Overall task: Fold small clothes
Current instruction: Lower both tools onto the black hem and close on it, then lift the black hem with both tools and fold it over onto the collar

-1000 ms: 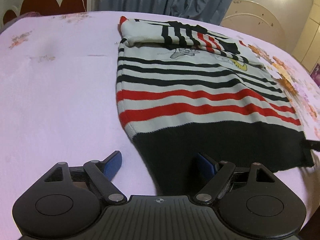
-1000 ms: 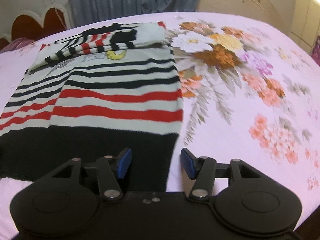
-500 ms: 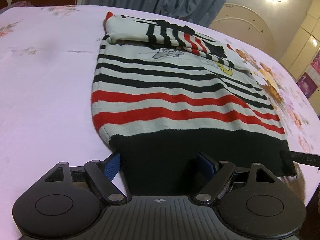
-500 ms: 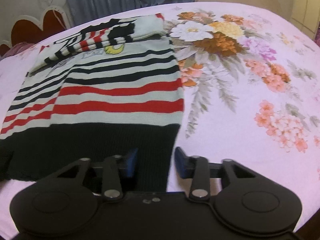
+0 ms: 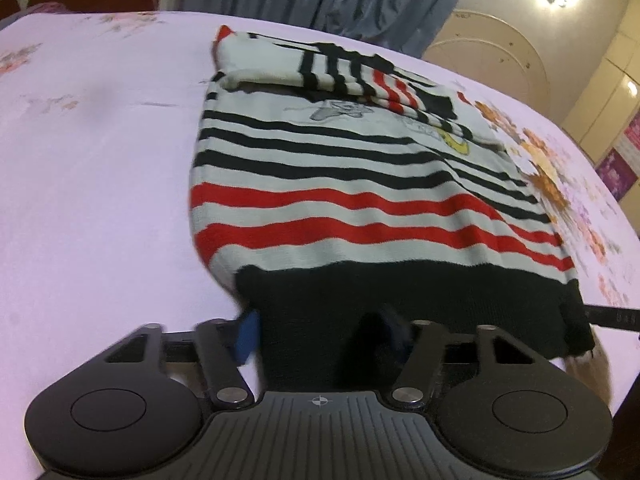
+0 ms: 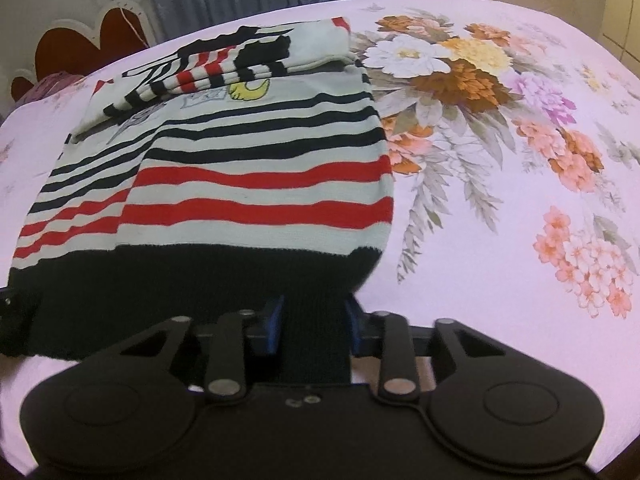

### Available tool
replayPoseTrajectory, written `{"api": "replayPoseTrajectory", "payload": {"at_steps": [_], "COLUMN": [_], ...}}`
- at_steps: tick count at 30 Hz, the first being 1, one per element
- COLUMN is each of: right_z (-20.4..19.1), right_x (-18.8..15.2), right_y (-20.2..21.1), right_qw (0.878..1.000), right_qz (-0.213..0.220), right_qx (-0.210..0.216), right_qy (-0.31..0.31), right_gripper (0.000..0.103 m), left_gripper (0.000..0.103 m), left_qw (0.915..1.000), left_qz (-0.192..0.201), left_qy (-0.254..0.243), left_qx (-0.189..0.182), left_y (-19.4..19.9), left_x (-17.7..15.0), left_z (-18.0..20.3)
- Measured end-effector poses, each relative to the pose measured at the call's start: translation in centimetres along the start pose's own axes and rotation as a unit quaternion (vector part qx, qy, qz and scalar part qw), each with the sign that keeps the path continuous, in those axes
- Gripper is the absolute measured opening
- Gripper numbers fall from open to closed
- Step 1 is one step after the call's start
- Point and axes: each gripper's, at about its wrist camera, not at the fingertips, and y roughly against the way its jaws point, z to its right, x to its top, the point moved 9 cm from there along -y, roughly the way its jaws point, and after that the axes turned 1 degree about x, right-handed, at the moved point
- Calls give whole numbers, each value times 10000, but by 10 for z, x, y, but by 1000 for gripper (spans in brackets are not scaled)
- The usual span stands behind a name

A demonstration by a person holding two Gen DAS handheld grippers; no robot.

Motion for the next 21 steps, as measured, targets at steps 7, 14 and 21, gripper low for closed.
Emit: {"api": "replayPoseTrajectory", "payload": {"at_steps": [7,14,21], "right_z": [2,1,-2], "right_x": [0,-1,11], "right_y": [-1,-1,7], "right_qw": [9999,9988,9957], "right_qz": [-108,-234,-116], "right_qx": [101,386,812], "right_qy": [59,-207,-432], "right_gripper": [26,12,10], "left_gripper": [51,23,10], "left_qw": [9997,9974,9960], "left_qz": [-189,-430,-315], "left_qy": [121,399,439], "left_qx": [-97,-426,-710], "left_y": [0,-4,-1], "left_x": [-1,-2,12], "left_z": [-4,-1,11]}}
